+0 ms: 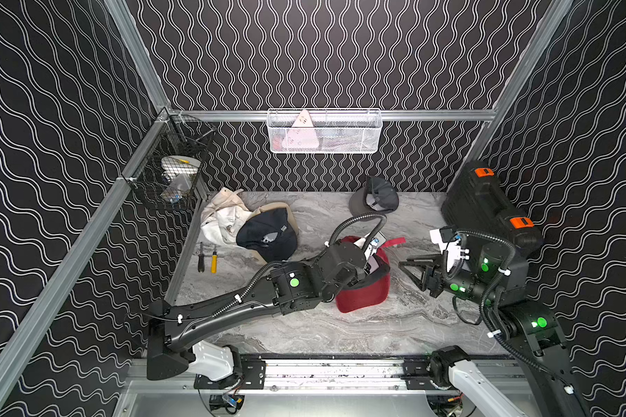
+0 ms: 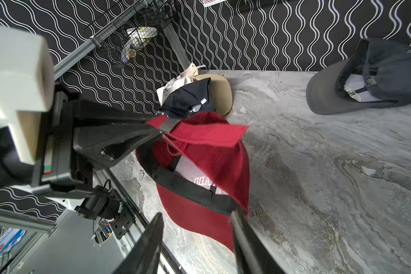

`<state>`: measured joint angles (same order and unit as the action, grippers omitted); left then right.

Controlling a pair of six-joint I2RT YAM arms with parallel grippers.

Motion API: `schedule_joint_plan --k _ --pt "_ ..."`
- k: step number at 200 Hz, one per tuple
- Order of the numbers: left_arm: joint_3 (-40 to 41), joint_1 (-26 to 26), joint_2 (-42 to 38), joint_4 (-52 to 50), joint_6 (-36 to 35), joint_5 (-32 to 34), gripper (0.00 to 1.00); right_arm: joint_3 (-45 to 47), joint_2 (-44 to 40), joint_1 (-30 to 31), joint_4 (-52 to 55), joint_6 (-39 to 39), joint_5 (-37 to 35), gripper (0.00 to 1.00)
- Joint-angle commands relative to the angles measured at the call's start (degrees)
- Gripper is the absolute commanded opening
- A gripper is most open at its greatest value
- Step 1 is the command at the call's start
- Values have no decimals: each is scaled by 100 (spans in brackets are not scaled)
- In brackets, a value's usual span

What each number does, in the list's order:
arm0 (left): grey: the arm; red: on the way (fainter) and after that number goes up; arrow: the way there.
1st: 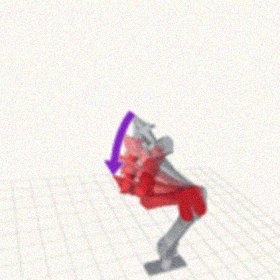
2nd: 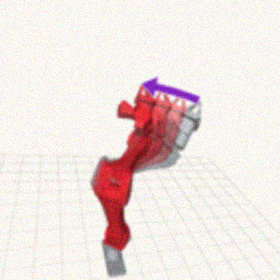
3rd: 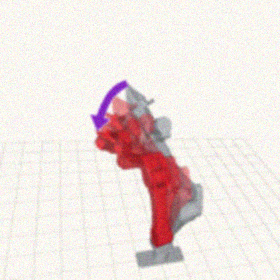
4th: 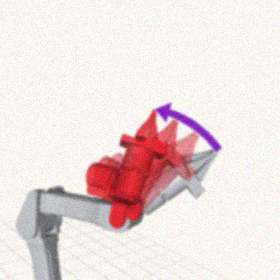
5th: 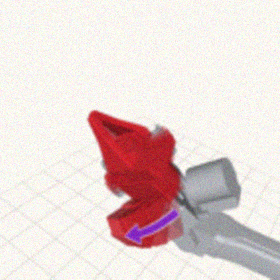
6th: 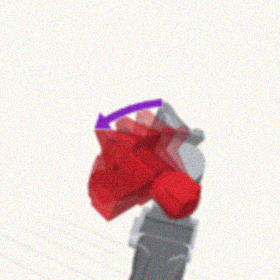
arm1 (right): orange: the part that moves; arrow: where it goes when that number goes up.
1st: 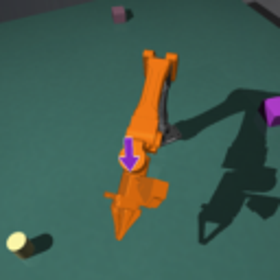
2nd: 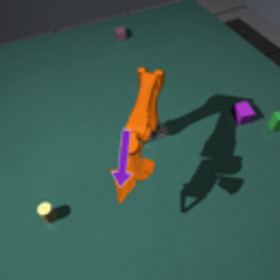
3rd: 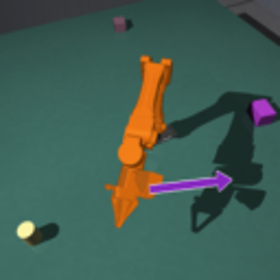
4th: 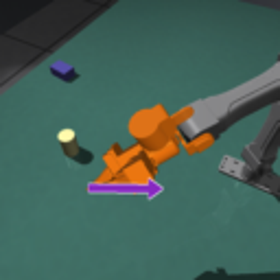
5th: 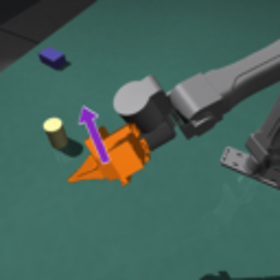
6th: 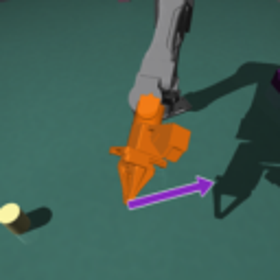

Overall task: Open the adjustable buckle of the baseball cap
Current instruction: Pull the adjustable strap on the baseball cap.

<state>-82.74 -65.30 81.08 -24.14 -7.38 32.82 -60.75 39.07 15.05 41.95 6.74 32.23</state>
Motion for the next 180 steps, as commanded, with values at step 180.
schedule_joint_plan --k 180 --pt "-968 4 492 -939 411 -270 0 279 709 2825 -1112 -693 -3612 53"
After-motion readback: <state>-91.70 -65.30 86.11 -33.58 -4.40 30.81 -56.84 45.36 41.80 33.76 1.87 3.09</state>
